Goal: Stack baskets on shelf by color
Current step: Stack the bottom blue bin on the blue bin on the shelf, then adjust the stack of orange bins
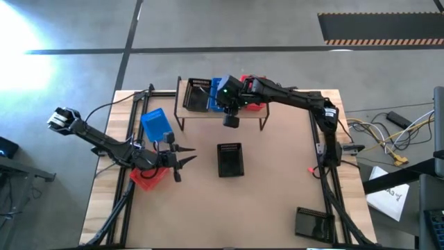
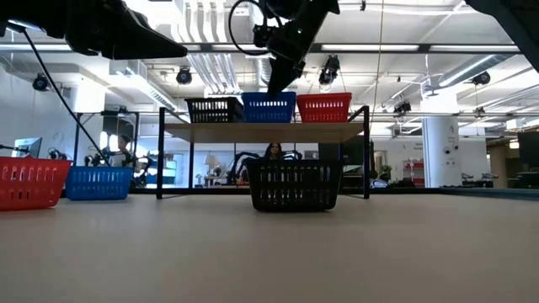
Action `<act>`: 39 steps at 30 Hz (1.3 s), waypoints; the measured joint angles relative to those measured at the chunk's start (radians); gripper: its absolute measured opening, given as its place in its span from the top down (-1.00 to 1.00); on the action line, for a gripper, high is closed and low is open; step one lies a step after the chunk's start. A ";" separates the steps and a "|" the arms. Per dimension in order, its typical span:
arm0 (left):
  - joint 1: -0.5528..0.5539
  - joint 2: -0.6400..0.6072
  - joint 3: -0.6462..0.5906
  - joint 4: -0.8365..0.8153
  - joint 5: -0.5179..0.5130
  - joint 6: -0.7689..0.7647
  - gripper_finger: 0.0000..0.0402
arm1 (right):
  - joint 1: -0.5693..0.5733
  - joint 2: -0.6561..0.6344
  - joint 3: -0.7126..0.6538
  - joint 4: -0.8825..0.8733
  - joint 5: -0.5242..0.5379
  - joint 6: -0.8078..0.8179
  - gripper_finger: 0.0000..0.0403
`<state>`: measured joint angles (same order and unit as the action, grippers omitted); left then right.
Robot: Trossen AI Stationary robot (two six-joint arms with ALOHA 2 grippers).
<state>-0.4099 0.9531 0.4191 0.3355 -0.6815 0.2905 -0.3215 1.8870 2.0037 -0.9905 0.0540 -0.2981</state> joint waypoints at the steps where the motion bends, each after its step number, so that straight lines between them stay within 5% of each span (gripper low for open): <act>1: 0.000 0.000 0.000 0.000 0.000 0.000 0.52 | -0.004 0.000 0.000 0.000 0.000 0.000 0.82; 5: 0.000 0.000 0.000 0.000 0.000 0.000 0.52 | -0.015 -0.002 0.000 -0.010 0.000 -0.003 0.93; 12: 0.000 0.000 -0.001 -0.002 0.000 0.000 0.52 | -0.018 -0.003 0.003 -0.057 0.000 -0.013 0.84; 24: 0.000 0.000 -0.001 -0.002 0.000 -0.023 0.52 | -0.017 -0.107 0.008 -0.060 0.002 0.009 0.38; 32: 0.001 -0.007 0.061 -0.008 -0.078 -0.100 0.52 | -0.079 -0.215 -0.097 -0.114 0.199 0.202 0.48; 35: 0.032 -0.033 0.194 -0.156 -0.130 -0.112 0.52 | -0.116 -0.224 -0.180 -0.092 0.165 0.229 0.61; 39: 0.137 -0.019 0.440 -0.607 -0.132 -0.184 0.52 | -0.156 -0.223 -0.275 0.010 0.163 0.236 0.78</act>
<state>-0.2730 0.9342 0.8586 -0.2710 -0.8132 0.1066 -0.4779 1.6638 1.7292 -0.9809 0.2169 -0.0620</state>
